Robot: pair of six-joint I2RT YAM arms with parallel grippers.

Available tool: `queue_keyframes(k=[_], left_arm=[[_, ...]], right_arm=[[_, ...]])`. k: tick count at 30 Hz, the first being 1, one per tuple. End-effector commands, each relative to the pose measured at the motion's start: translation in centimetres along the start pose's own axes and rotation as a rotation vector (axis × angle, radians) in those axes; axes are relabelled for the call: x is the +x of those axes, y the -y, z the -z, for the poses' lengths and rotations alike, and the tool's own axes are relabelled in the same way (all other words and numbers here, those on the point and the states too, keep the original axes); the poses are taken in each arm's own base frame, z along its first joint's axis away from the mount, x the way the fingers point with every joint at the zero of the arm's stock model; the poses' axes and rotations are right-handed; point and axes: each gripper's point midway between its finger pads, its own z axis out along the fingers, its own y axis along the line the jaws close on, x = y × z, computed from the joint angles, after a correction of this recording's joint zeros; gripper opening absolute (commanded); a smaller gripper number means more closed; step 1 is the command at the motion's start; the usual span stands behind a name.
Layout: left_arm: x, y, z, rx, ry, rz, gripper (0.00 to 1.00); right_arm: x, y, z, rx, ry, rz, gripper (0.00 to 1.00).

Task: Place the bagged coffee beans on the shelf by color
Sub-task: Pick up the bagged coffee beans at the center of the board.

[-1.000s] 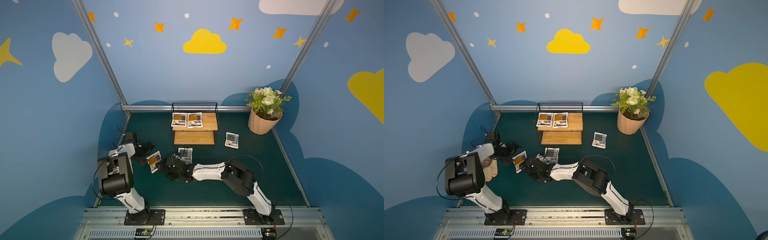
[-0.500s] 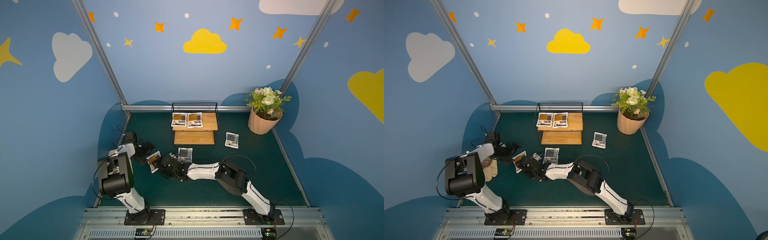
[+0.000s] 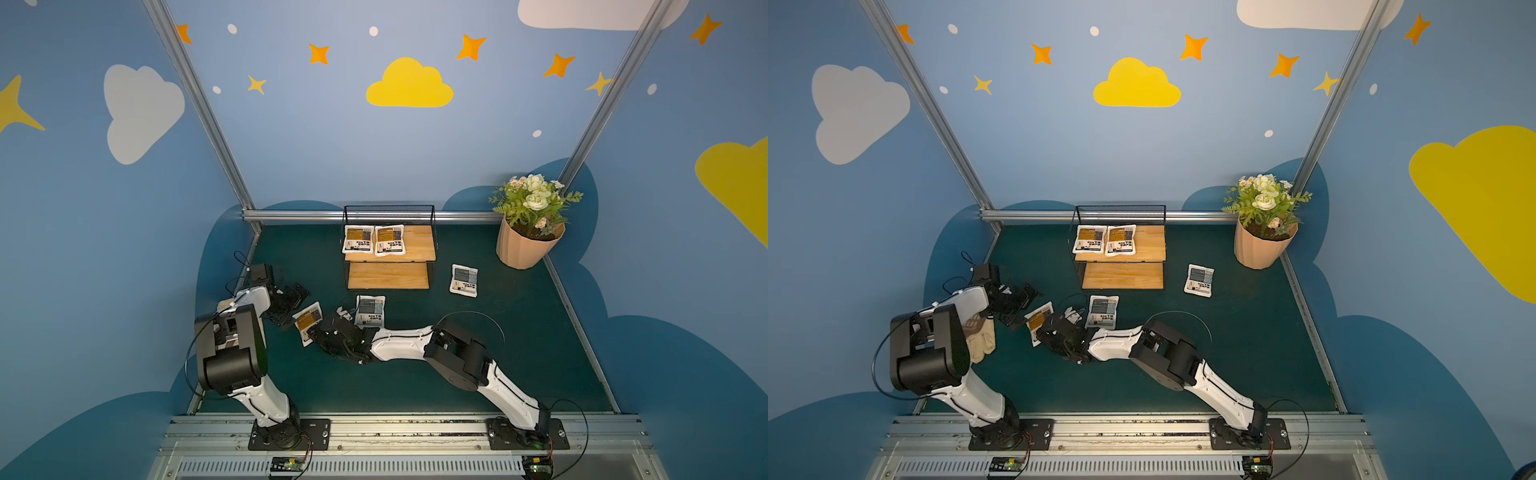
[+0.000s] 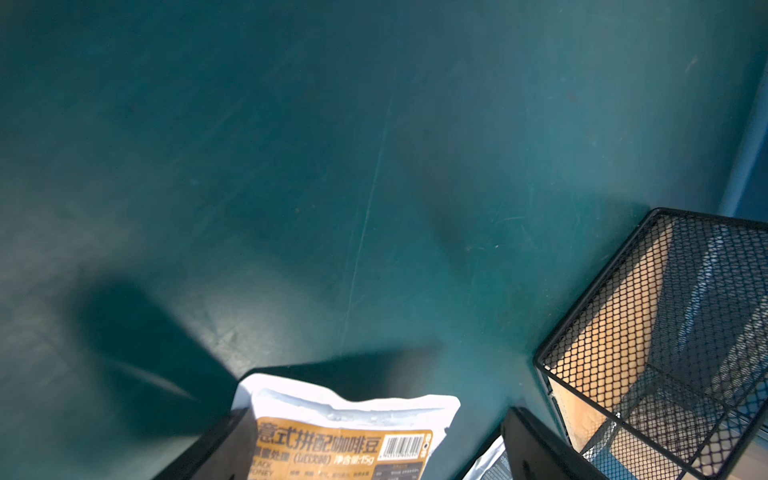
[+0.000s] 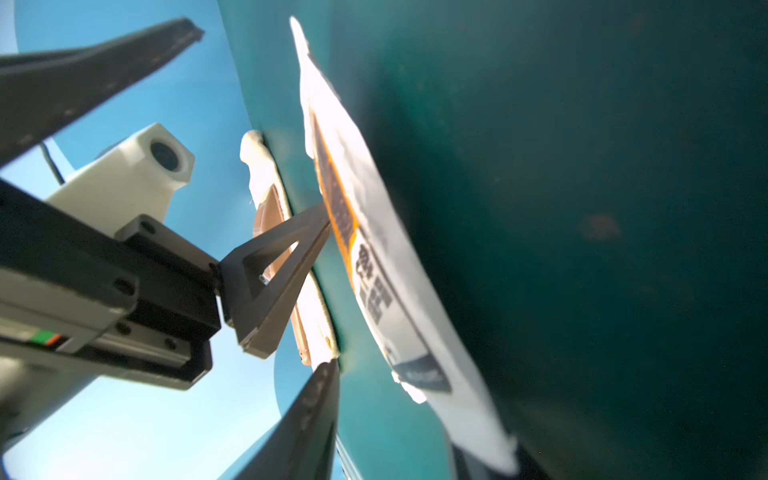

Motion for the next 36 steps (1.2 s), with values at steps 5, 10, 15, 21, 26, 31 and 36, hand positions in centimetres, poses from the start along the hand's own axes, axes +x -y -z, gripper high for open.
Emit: queue_keyframes(k=[5,10,15,21,26,31,36], left_arm=[[0.4,-1.2,-0.7,-0.036,-0.02,0.007,0.99],[0.6,-1.0,-0.5,-0.026,-0.021,0.007,0.99],[0.7,0.0,0.3,0.013,-0.024,0.002,0.99],[0.8,1.5,3.1,0.046,0.009,-0.051,0.99],[0.7,3.9,6.6,0.102,0.059,-0.102,0.99],[0.9,6.2,9.7,0.167,0.095,-0.134,0.99],[1.8,7.9,12.3,0.236,0.122,-0.161,1.0]], right_arm=[[-1.3,6.3,-1.6,0.157,0.018,0.051,0.24],[-1.2,5.3,-1.3,0.138,0.004,0.081,0.07],[-1.3,3.9,-0.7,0.101,-0.014,0.1,0.0],[-1.2,2.2,1.0,0.072,-0.04,0.143,0.0],[-0.7,0.9,3.0,0.05,-0.076,0.172,0.0],[-0.1,-0.8,5.2,0.031,-0.132,0.191,0.0],[0.4,-2.4,7.9,0.013,-0.18,0.223,0.0]])
